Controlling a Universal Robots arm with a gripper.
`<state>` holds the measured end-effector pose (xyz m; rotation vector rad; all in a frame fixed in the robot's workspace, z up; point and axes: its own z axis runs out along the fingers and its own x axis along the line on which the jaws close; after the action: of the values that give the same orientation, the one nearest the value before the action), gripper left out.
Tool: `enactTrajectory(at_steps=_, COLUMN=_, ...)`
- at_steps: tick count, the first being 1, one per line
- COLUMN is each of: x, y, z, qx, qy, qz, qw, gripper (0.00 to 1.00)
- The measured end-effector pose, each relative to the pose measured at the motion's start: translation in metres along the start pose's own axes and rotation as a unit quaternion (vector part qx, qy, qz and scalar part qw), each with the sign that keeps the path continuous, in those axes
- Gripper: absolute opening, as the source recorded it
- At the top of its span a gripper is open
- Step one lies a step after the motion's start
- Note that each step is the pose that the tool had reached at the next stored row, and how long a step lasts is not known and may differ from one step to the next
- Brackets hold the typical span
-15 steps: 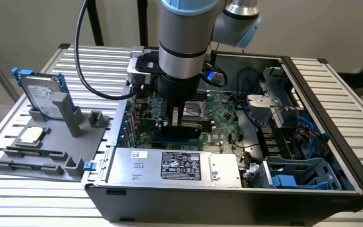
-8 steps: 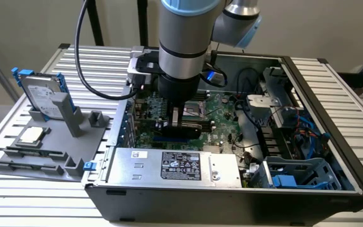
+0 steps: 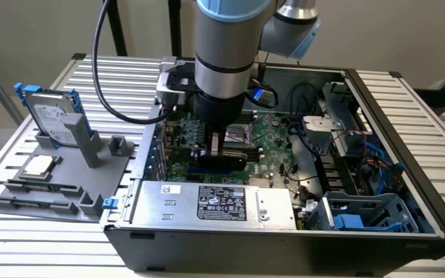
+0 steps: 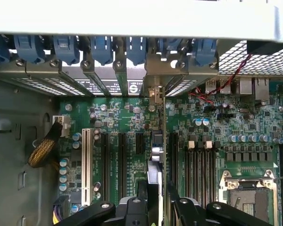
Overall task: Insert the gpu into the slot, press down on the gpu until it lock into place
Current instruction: 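Insert the gpu into the slot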
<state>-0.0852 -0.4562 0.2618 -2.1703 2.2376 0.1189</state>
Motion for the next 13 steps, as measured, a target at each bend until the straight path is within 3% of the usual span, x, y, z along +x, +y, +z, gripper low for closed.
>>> enactTrajectory(at_steps=13, x=0.0002, y=-0.0002, z=0.005, qx=-0.0014, qy=0.0001, qz=0.0, qw=1.0, gripper=0.26)
